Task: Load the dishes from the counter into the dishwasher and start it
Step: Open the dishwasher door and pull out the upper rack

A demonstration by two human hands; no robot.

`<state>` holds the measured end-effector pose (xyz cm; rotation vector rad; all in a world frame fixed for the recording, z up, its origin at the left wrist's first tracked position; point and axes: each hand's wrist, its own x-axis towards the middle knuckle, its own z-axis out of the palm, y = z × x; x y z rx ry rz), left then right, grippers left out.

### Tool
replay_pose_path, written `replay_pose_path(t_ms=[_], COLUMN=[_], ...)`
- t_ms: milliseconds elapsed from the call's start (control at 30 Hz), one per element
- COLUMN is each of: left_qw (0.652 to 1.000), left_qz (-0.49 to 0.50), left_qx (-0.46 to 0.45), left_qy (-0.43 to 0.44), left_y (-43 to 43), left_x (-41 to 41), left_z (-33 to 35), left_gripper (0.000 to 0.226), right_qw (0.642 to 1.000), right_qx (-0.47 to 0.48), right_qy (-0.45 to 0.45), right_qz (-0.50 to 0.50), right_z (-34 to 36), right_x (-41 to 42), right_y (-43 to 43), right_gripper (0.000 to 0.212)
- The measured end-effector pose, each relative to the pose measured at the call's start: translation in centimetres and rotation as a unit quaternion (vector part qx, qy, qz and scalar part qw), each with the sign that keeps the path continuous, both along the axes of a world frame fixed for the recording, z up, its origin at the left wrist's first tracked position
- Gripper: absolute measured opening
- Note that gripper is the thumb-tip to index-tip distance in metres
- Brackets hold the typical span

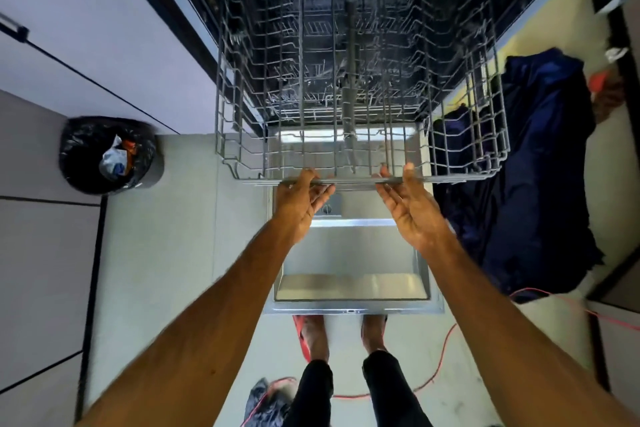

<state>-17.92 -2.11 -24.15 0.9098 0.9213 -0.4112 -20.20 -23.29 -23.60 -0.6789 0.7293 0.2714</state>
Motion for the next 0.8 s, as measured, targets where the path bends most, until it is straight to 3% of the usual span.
replay_pose_path(t_ms=[200,467,800], left_qw=[1.000,1.000,0.998], left_qz=[0.009,-0.004,-0.004], left_qx=[-0.013,-0.020,-0.054], left_qy=[0.004,0.009,0.043], left_y=[0.1,0.2,0.1], left_x=[-4.4,-9.7,-15.7], left_z=[-0.5,-0.3,1.0], left_gripper=[0.014,0.017,0.014], right_qw=[1.000,0.999,0.998], right_qx=[-0.017,0.006,0.010], right_qy=[0.010,0.036,0.054], right_qz=[-0.001,-0.016,-0.040], right_z=[-0.1,0.5,0.9], right_x=[-4.6,-9.8,-15.9], right_y=[0.1,0.4,0.3], right_gripper=[0.050,0.016,0.037])
